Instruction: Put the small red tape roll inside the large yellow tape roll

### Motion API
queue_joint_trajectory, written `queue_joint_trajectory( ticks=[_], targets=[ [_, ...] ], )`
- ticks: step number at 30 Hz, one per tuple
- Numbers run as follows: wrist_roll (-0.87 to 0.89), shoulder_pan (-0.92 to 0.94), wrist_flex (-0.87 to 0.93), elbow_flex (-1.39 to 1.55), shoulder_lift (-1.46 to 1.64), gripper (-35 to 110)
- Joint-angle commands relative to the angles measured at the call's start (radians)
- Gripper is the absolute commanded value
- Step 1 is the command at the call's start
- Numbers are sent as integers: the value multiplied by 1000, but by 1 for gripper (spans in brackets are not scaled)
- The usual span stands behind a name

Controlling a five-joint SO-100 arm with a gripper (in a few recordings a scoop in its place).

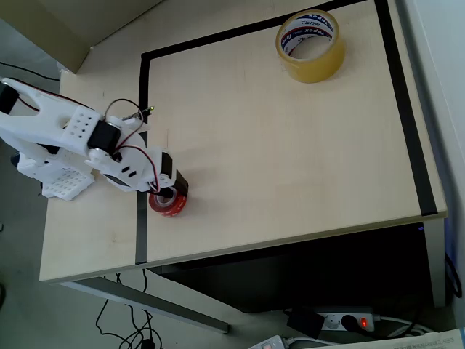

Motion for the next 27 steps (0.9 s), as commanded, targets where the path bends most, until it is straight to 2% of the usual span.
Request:
queue_joint_trajectory(
  ticks=[1, 9, 15, 21, 27],
  targets=[
    [-26, 9, -29, -6, 225, 0],
    [-5, -83, -6, 23, 600, 0],
    [-5, -253, -193, 17, 753, 0],
    [-5, -396, -407, -170, 480, 0],
    [-5, -485, -535, -574, 20, 0]
  ],
)
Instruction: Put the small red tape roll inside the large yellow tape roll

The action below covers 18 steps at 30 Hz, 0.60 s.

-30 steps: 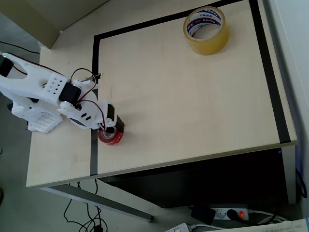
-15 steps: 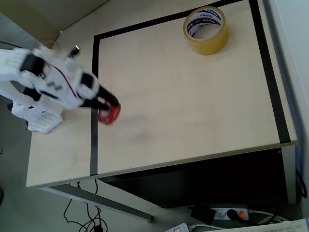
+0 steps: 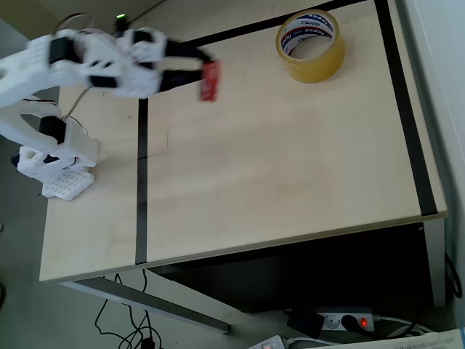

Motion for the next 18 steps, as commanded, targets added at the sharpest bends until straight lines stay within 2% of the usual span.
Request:
queue_joint_trajectory(
  ticks=[1, 5, 8, 9, 12, 18],
  targets=[
    [-8, -49, -66, -430, -284, 0],
    [-8, -91, 2, -928, -626, 0],
    [-8, -118, 209, -1695, -1068, 0],
    [-14, -129, 212, -1865, -1173, 0],
    [-8, -187, 186, -1766, -1163, 0],
    [-8, -227, 100, -1769, -1178, 0]
  ],
)
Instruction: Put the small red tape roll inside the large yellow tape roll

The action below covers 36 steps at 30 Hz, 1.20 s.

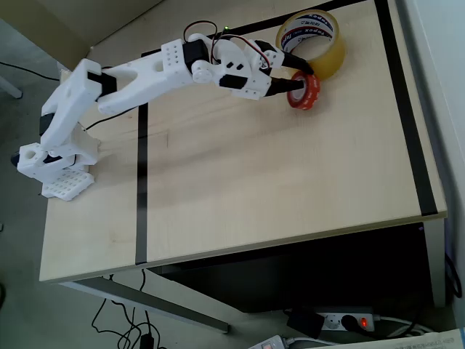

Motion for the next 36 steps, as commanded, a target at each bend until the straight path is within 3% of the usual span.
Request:
queue_joint_trajectory(
  ticks=[1, 4, 12, 18, 24, 36],
  targets=[
    [-6, -100, -106, -492, 121, 0],
    [-11, -100, -95, -492, 183, 0],
    [9, -66, 319, -393, 658, 0],
    [11, -63, 245, -341, 713, 0],
    [11, -87, 106, -360, 526, 0],
    [15, -66, 52, -449, 212, 0]
  ],
)
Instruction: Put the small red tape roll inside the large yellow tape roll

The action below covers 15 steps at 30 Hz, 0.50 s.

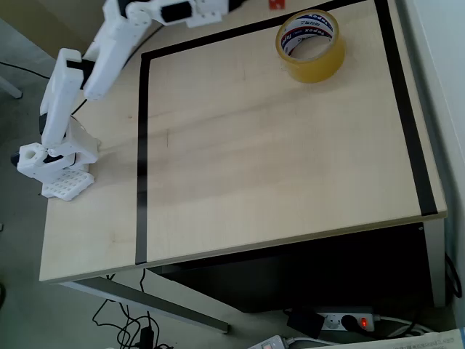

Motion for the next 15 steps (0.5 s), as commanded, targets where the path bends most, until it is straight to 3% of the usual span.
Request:
queue_joint_trajectory(
  ticks=[1, 15],
  targets=[
    [15, 6, -57, -89, 28, 0],
    [26, -34, -66, -98, -132, 0]
  ],
)
